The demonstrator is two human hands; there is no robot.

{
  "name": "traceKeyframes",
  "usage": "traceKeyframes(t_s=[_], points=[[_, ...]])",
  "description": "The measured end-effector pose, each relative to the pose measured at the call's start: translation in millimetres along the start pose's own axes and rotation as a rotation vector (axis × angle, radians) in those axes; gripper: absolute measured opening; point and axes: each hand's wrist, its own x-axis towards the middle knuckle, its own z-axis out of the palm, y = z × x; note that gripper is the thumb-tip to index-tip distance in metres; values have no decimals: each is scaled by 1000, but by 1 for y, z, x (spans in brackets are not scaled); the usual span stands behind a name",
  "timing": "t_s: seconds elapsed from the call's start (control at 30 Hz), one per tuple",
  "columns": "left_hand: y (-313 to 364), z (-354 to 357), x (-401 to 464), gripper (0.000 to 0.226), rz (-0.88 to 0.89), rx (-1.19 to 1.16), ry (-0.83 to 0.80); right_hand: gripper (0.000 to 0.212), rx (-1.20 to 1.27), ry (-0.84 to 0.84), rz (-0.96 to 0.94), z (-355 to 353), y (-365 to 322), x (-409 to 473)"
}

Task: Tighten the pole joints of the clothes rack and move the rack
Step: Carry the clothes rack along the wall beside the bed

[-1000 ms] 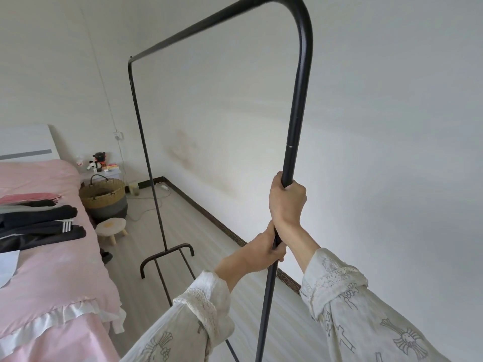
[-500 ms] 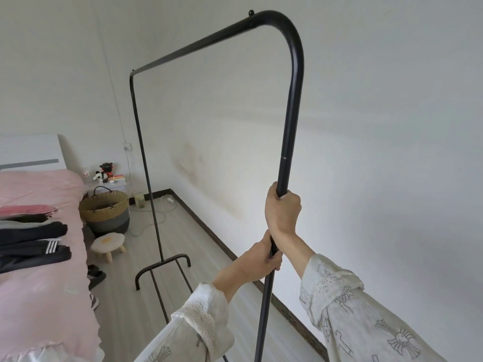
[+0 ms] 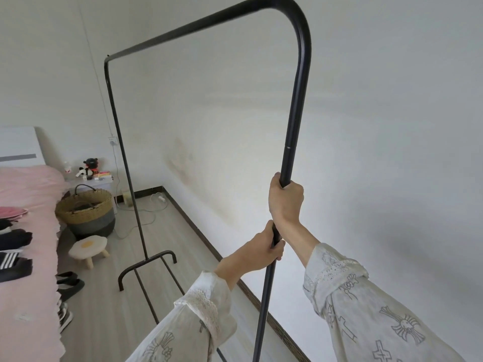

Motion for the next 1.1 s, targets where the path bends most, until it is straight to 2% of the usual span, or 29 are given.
traceKeyframes(t_s=[0.47, 1.1], points=[[-38, -13, 141, 25, 4, 2, -22, 48, 89, -34, 80, 31, 47, 138], [-28, 32, 294, 22, -139, 53, 97, 50, 127, -227, 72, -4, 97, 295]])
